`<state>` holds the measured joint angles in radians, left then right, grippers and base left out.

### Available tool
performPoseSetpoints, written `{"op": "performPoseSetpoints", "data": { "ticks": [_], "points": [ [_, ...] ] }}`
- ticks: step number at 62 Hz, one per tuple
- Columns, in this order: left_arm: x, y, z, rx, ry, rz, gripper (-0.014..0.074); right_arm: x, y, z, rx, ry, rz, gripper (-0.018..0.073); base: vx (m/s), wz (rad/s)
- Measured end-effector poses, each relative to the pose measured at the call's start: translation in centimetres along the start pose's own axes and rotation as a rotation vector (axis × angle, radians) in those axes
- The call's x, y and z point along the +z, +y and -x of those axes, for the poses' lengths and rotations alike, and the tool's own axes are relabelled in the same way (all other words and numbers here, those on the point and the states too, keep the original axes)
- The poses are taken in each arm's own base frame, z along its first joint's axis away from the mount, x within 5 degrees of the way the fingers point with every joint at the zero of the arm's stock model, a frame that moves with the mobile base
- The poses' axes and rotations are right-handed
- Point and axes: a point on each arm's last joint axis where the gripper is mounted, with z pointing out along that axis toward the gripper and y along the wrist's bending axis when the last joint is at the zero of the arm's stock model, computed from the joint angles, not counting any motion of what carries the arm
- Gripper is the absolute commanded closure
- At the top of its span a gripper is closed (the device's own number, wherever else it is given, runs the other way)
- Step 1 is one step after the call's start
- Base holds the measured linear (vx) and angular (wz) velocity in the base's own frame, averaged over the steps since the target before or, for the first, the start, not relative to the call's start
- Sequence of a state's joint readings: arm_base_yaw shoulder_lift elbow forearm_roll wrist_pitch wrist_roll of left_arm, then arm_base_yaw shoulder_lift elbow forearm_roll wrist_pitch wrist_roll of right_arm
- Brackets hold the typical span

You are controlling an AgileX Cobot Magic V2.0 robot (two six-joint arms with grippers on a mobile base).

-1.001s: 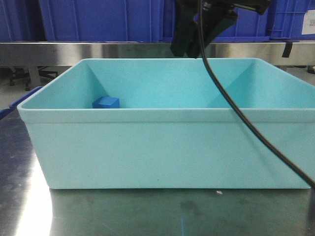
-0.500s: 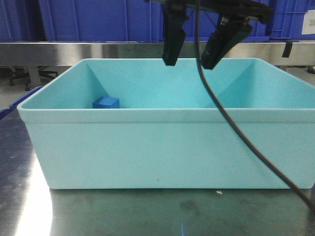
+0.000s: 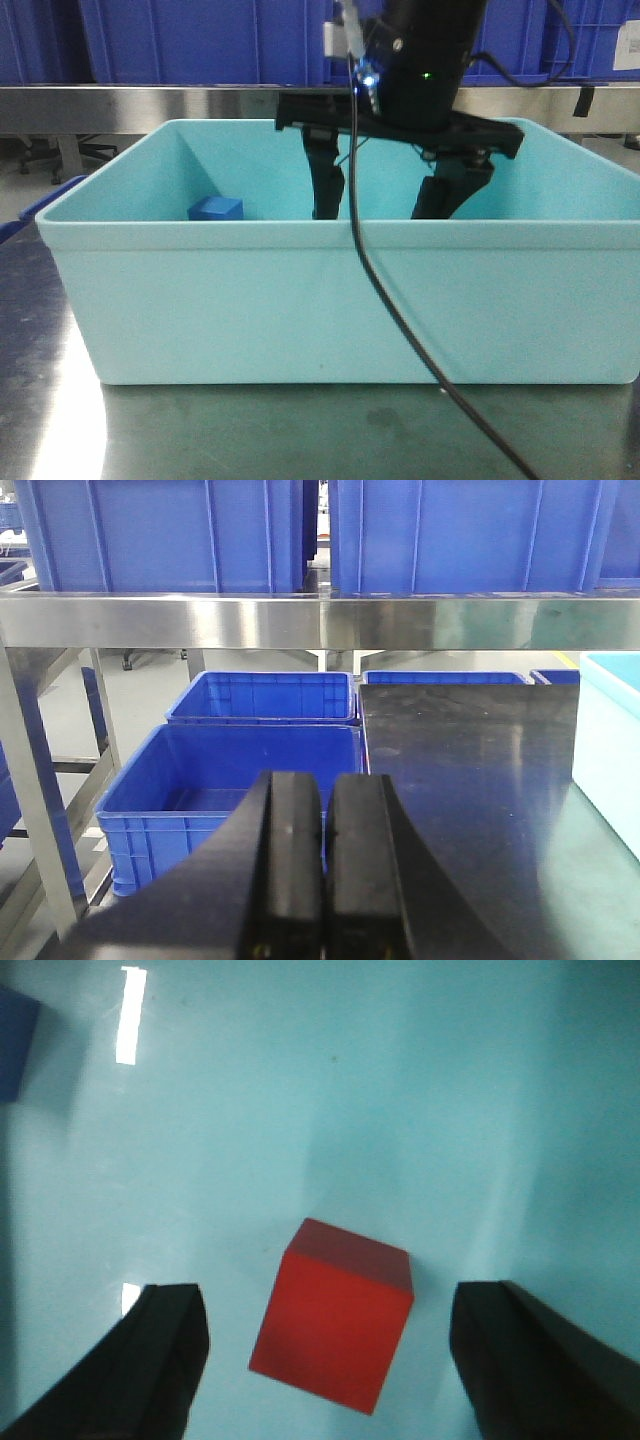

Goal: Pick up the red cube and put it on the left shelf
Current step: 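Lower the open right gripper into the teal bin around the red cube, then close the right gripper on the red cube and lift it out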

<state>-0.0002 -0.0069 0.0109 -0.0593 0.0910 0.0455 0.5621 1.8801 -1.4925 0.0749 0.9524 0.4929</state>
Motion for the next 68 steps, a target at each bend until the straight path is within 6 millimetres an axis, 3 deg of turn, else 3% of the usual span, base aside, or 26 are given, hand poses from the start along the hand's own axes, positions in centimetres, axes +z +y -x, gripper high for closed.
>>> {"op": "performPoseSetpoints", "data": {
  "ticks": [13, 24, 31, 43, 53, 68],
  "points": [
    [0.0, 0.0, 0.0, 0.0, 0.0, 0.0, 0.0506, 1.5, -0.1, 0.0, 0.002, 0.028, -0.017, 0.0038, 0.0, 0.0],
    [0.0, 0.0, 0.0, 0.0, 0.0, 0.0, 0.0506, 1.7, -0.1, 0.0, 0.003, 0.031, -0.019, 0.0331, 0.0, 0.0],
    [0.0, 0.0, 0.0, 0.0, 0.0, 0.0, 0.0506, 1.6, -0.1, 0.0, 0.003, 0.029, -0.018, 0.0459, 0.0, 0.0],
    [0.0, 0.0, 0.0, 0.0, 0.0, 0.0, 0.0506, 1.0, 0.3, 0.6, 0.0, 0.003, -0.006, 0.0487, 0.0, 0.0],
    [0.0, 0.0, 0.0, 0.0, 0.0, 0.0, 0.0506, -1.8, 0.6, 1.6, -0.056, -0.09, 0.0, 0.0487, 0.0, 0.0],
    [0.0, 0.0, 0.0, 0.0, 0.0, 0.0, 0.0506, -9.4, -0.6, 1.4, -0.166, -0.305, -0.072, 0.0487, 0.0, 0.0]
  ]
}}
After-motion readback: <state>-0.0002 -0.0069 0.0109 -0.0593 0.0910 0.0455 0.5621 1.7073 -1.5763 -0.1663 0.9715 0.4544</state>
